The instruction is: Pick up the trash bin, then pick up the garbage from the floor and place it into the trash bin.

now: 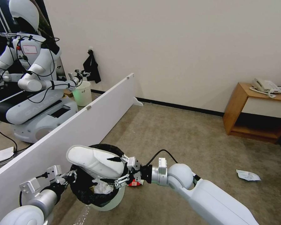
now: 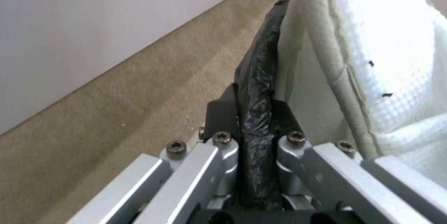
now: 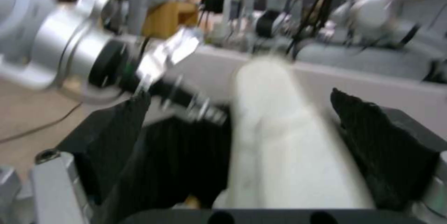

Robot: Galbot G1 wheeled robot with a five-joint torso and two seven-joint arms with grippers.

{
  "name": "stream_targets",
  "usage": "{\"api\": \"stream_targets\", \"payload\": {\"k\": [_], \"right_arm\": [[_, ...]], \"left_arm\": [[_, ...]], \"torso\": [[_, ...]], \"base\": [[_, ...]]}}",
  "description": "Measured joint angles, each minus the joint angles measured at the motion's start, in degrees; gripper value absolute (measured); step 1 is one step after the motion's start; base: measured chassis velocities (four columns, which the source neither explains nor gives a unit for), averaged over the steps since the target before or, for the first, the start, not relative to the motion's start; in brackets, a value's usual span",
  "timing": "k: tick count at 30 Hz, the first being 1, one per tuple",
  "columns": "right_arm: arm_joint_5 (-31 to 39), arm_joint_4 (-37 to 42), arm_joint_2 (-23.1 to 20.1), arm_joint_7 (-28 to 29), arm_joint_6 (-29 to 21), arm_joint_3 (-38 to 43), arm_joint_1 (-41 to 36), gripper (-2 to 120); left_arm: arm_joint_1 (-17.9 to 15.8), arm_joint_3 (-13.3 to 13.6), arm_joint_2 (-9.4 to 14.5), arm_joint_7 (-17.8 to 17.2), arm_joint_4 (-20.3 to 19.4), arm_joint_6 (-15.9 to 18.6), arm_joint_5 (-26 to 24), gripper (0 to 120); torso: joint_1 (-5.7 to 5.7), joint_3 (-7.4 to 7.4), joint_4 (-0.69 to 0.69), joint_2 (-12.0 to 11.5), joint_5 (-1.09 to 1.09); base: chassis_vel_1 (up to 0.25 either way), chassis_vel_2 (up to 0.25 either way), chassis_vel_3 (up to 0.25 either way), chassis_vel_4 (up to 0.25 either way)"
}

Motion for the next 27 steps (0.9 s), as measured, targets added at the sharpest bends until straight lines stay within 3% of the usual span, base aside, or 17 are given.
{"api": "stream_targets", "payload": {"k": [5,7,11,12,13,15,16,18,19,20,21,24,27], "right_arm": [[1.3,1.6,1.4,2.6,0.2,3.5,0.8,100],[3.7,3.5,3.1,10.8,0.1,8.4,2.2,100],[4.8,4.2,3.4,17.1,-1.5,11.5,2.8,100],[4.9,4.5,3.2,21.1,-3.9,13.2,2.7,100],[4.9,4.5,3.2,21.1,-3.9,13.2,2.7,100],[4.8,5.1,2.5,29.2,-10.1,15.1,1.7,100],[4.8,5.1,2.5,29.2,-10.1,15.1,1.7,100],[5.1,5.8,2.6,37.9,-15.9,15.6,0.4,100],[5.1,5.8,2.6,37.9,-15.9,15.6,0.4,100],[6.5,6.2,3.1,43.7,-19.2,15.6,-0.1,100],[6.5,6.2,3.1,43.7,-19.2,15.6,-0.1,100],[11.2,6.0,4.6,57.5,-27.4,14.8,-1.2,100],[12.8,6.0,4.8,60.7,-29.8,14.3,-1.5,100]], "left_arm": [[-0.1,-0.2,-0.1,0.0,0.0,-0.2,0.0,4],[-0.1,-0.4,-0.3,0.0,0.0,-0.3,0.0,4],[-0.2,-0.6,-0.4,0.0,0.0,-0.5,0.0,4],[-0.3,-0.6,-0.5,0.0,0.1,-0.7,0.0,4],[-0.3,-0.6,-0.5,0.0,0.1,-0.7,0.0,4],[-0.2,-0.5,-0.5,0.0,0.1,-1.0,0.1,4],[-0.2,-0.5,-0.5,0.0,0.1,-1.0,0.1,4],[-0.1,-0.5,-0.5,0.0,-0.2,-1.0,0.2,4],[-0.1,-0.5,-0.5,0.0,-0.2,-1.0,0.2,4],[-0.1,-0.6,-0.4,0.0,-0.5,-1.0,0.2,4],[-0.1,-0.6,-0.4,0.0,-0.5,-1.0,0.2,4],[0.1,-0.7,-0.4,-0.1,-0.9,-1.1,0.2,4],[0.1,-0.7,-0.5,-0.1,-0.9,-1.1,0.2,4]], "torso": [[0.0,0.0,0.0,0.0,0.0],[0.0,0.0,0.0,0.0,0.01],[0.0,0.0,0.0,0.0,0.0],[0.0,0.0,0.0,0.0,0.0],[0.0,0.0,0.0,0.0,0.0],[0.0,0.0,-0.02,0.0,0.0],[0.0,0.0,-0.02,0.0,0.0],[0.0,0.0,-0.02,0.0,-0.01],[0.0,0.0,-0.02,0.0,-0.01],[0.0,0.0,-0.02,0.0,0.01],[0.0,0.0,-0.02,0.0,0.01],[0.0,0.0,0.01,0.0,0.0],[0.0,0.0,0.01,0.0,-0.01]], "base": [[0.0,0.0,0.0,0.0],[0.0,0.0,0.0,0.0],[0.0,0.0,0.0,0.0],[0.0,0.0,0.0,0.0],[0.0,0.0,0.0,0.0],[0.0,0.0,0.0,0.0],[0.0,0.0,0.0,0.0],[0.0,0.0,0.0,0.0],[0.0,0.0,0.0,0.0],[0.0,0.0,0.0,0.0],[0.0,0.0,0.0,0.0],[0.0,0.0,0.0,0.0],[0.0,0.0,0.0,0.0]]}}
